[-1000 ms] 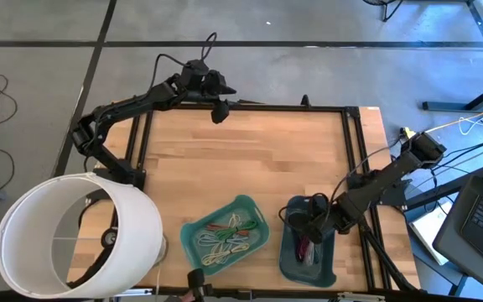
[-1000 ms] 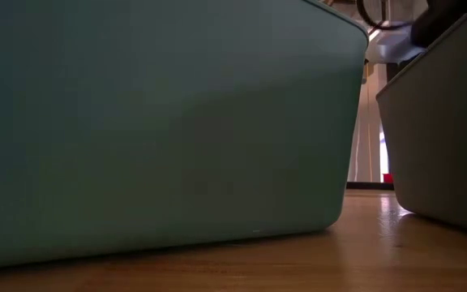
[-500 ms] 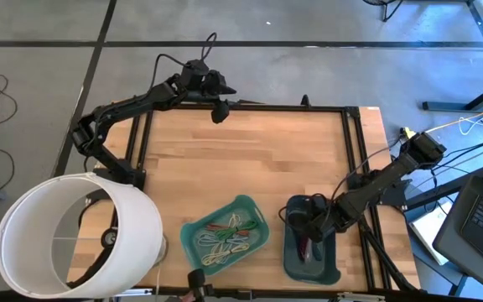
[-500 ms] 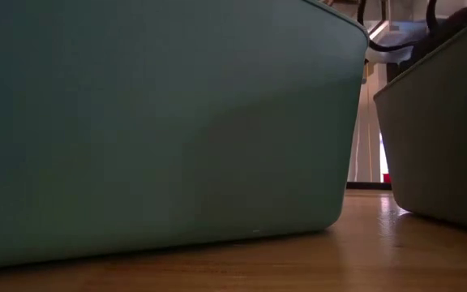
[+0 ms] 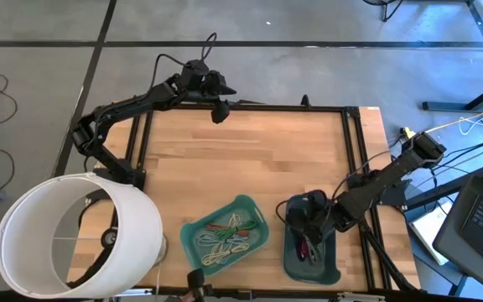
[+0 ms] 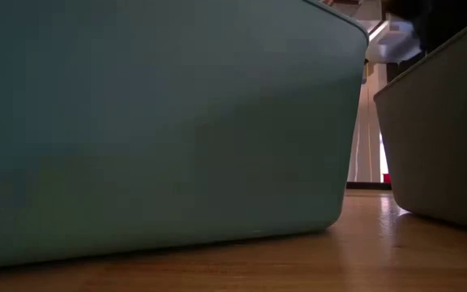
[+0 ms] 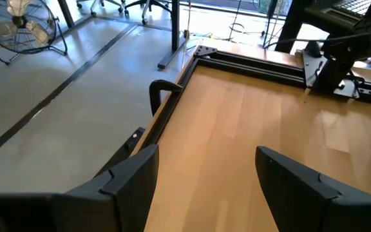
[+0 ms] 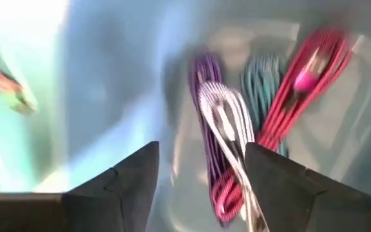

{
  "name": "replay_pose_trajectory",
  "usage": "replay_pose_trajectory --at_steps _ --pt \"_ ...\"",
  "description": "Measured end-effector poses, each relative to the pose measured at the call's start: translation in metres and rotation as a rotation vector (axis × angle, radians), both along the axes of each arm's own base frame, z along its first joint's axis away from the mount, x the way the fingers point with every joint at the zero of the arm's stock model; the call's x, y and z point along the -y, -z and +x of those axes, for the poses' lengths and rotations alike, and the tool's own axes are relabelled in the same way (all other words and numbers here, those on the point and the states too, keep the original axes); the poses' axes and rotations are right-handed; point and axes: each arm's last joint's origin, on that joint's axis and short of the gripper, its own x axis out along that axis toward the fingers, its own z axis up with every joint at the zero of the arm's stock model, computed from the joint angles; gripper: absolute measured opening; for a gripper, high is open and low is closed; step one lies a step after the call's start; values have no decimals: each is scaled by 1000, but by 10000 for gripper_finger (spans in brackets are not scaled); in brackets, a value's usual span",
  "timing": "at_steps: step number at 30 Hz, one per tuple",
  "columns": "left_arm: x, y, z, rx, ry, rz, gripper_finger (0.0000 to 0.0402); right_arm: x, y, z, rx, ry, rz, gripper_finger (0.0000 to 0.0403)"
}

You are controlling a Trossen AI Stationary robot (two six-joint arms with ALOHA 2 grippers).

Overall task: Pick & Place USB Port
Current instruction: Adjust the bins

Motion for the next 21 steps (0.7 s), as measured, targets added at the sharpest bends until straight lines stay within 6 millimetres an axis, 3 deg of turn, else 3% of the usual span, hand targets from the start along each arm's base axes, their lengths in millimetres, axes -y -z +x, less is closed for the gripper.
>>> replay_pose_trajectory --at_steps 5,13,17,21 --pt "4 10 -4 -94 11 -62 251 6 -47 2 39 -9 -237 229" --pt "29 44 -34 -576 87 -265 240 33 -125 -11 104 -27 -738 198" --pt "53 55 -45 -793 192 -354 180 50 -146 -7 166 -97 -946 177" --pt "80 74 -52 -981 299 -453 75 67 -162 -3 111 -155 -1087 157"
